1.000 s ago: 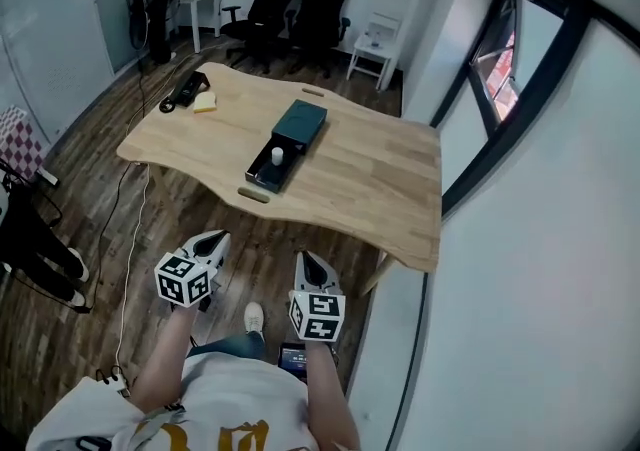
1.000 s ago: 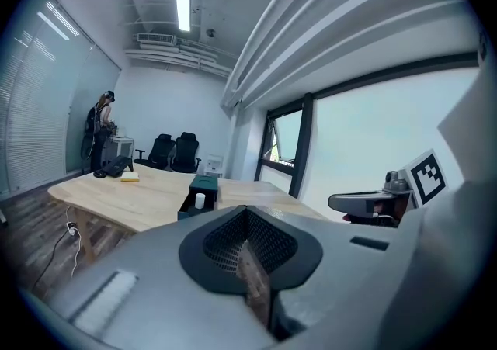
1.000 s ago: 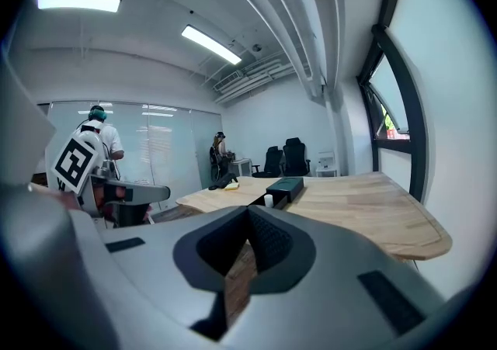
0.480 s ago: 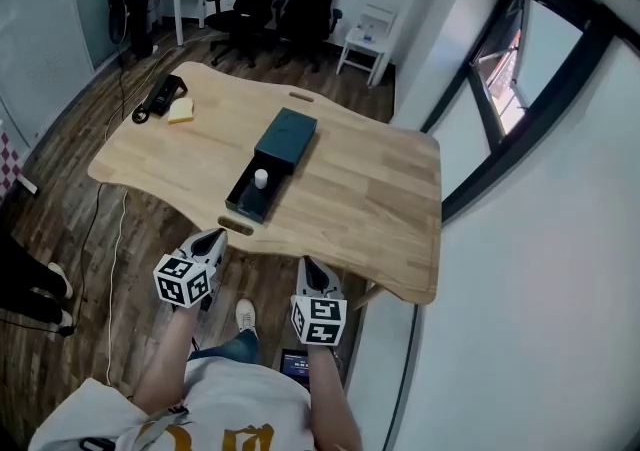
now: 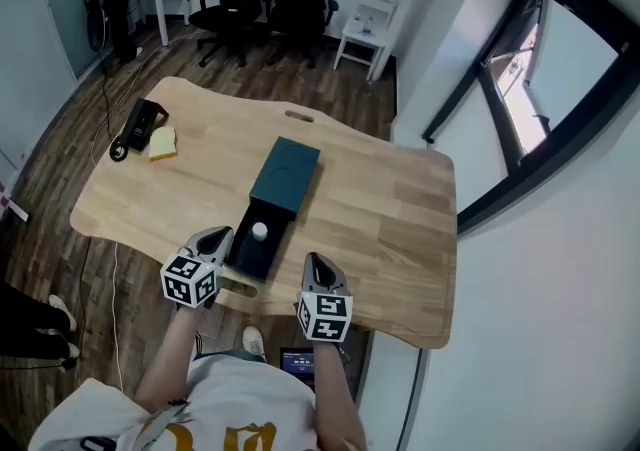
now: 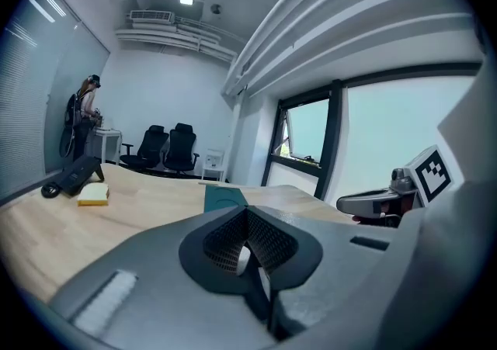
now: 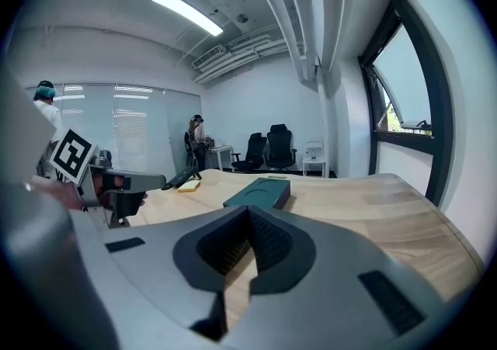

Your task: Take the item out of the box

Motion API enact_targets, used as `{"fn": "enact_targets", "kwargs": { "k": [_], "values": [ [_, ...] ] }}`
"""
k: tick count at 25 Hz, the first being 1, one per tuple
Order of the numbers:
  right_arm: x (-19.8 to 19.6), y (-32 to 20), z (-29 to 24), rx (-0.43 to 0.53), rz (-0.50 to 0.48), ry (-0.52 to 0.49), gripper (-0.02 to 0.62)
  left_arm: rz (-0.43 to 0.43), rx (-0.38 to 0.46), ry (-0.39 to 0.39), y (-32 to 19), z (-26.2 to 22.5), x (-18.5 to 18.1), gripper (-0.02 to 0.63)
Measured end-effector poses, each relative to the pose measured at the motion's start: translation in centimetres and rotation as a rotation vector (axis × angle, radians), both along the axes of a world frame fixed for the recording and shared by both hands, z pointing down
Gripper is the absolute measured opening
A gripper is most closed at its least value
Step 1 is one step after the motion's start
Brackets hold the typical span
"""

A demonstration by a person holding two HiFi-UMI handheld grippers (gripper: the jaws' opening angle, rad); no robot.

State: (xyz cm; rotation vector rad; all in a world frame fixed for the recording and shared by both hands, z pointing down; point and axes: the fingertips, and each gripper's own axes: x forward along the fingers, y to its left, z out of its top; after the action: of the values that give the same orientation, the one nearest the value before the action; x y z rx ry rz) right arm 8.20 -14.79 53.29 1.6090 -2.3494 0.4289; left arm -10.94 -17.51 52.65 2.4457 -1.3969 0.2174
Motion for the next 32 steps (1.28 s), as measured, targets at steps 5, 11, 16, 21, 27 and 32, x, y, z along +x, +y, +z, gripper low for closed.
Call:
{"fn": "enact_targets", "kwargs": {
  "k": [5,11,16,21,27,32],
  "values": [
    [-1.2,-4.1,1.1,-0.003,0.002,0.014,0.005,0.025,-0.002,-0.002,-5.0,1.4,-0.2,0.002],
    [0.3,-5.6,1.3,-0.011,0.040,0.020,0.005,0.049,-0.010,-0.014,-8.1,2.1,0.8,0.002],
    [0.8,-6.4,0.7,-0.009,0.061,-0.017,0.005,0.048,-0.004,-0.010,-9.1,1.9,1.1,0.002],
    [-0.7,-7.8,0.7,-0.004,0.008,-0.015,0.005,0.051,-0.007,-0.018,-9.3,2.0,0.9,0.002],
    [-1.0,-8.5,1.5,-0.013,-0.015,-0.027,0.005,0.056,-0.024,-0.023,-9.7,2.4,0.8,0.002],
    [-0.5,-9.0,2.1,-0.028,-0.013,-0.033,0.005,0.054,-0.039,-0.025,-10.0,2.9,1.0,0.002]
  ]
}}
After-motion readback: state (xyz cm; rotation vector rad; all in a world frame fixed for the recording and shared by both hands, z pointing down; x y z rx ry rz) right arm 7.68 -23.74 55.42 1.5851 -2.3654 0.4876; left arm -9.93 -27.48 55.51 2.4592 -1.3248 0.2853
